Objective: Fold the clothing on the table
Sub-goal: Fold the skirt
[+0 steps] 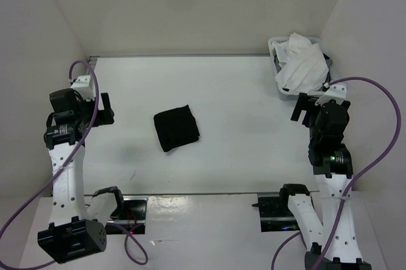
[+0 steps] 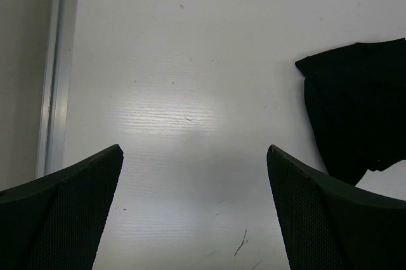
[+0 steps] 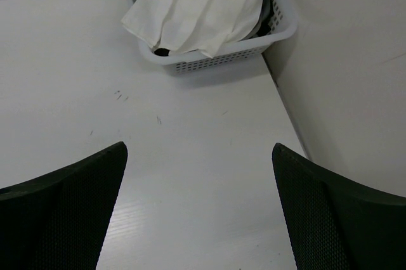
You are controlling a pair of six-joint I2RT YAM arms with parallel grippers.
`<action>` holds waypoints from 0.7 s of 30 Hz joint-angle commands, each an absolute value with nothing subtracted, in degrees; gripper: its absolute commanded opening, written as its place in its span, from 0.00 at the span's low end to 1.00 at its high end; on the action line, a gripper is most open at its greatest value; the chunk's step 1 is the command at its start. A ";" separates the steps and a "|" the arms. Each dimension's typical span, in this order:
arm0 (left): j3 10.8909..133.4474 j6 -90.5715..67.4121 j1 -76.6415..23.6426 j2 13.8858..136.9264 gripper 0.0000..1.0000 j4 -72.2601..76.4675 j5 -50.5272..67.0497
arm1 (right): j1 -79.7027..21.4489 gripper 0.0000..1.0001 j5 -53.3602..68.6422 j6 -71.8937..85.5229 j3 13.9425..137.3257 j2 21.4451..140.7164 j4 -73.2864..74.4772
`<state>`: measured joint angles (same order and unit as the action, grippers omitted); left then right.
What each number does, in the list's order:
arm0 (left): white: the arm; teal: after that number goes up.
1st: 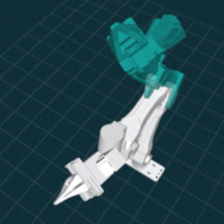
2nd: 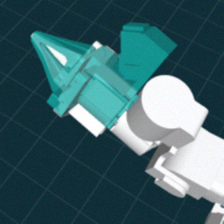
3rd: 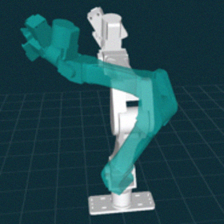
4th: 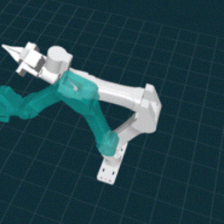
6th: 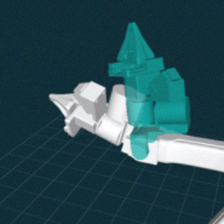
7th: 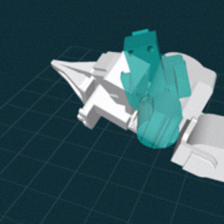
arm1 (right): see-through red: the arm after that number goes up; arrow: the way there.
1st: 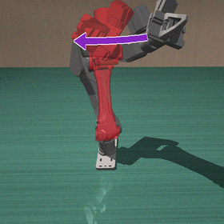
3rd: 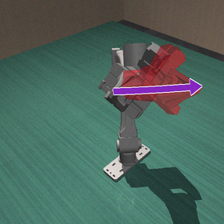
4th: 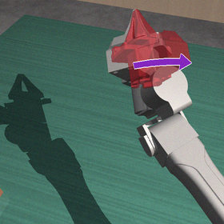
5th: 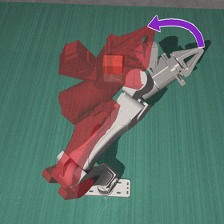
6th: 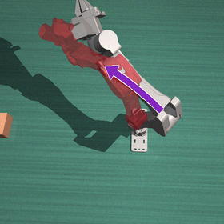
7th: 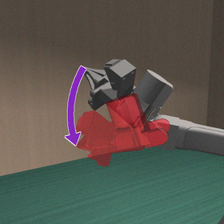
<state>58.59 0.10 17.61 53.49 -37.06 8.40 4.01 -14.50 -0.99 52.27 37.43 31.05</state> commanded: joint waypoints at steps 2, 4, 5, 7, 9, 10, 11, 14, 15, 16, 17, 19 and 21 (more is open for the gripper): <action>58.89 1.41 18.02 52.56 1.00 -36.91 10.02 | 4.92 0.99 -13.62 -0.79 53.79 38.06 30.76; 58.89 1.41 18.02 52.56 1.00 -36.91 10.63 | 5.54 0.99 -13.10 -0.79 53.79 38.06 30.76; 58.89 1.41 18.02 52.04 1.00 -36.91 10.63 | 5.54 0.99 -12.57 -1.31 53.79 38.06 30.76; 58.89 1.93 18.02 52.03 1.00 -36.91 11.25 | 5.54 0.99 -12.57 -1.32 53.79 38.06 30.76; 58.89 1.93 18.02 52.03 1.00 -36.91 11.77 | 5.54 0.99 -12.57 -1.32 53.79 38.06 30.76; 58.89 1.93 18.02 52.03 1.00 -36.91 11.78 | 5.54 0.99 -12.57 -1.32 53.79 38.06 30.76; 58.89 1.93 18.02 51.51 1.00 -36.91 11.78 | 5.54 0.99 -12.57 -1.32 53.79 38.06 30.76; 58.89 1.93 18.02 51.50 1.00 -36.91 12.30 | 5.54 0.99 -11.43 -1.32 53.79 38.06 30.76; 58.89 1.93 18.02 50.98 1.00 -36.91 12.30 | 5.54 0.99 -11.43 -1.32 53.79 37.53 30.76; 58.89 1.93 18.02 50.98 1.00 -36.91 12.30 | 6.06 0.99 -11.43 -1.84 53.79 37.53 30.76; 58.89 1.93 18.02 50.98 1.00 -36.91 12.30 | 6.06 0.99 -11.43 -1.85 53.79 37.53 30.76; 58.89 1.93 18.02 50.98 1.00 -36.91 12.30 | 6.06 0.99 -11.43 -1.85 53.79 37.53 30.76; 58.89 1.93 18.02 50.98 1.00 -36.91 12.30 | 6.06 0.99 -10.81 -1.85 53.79 37.53 30.76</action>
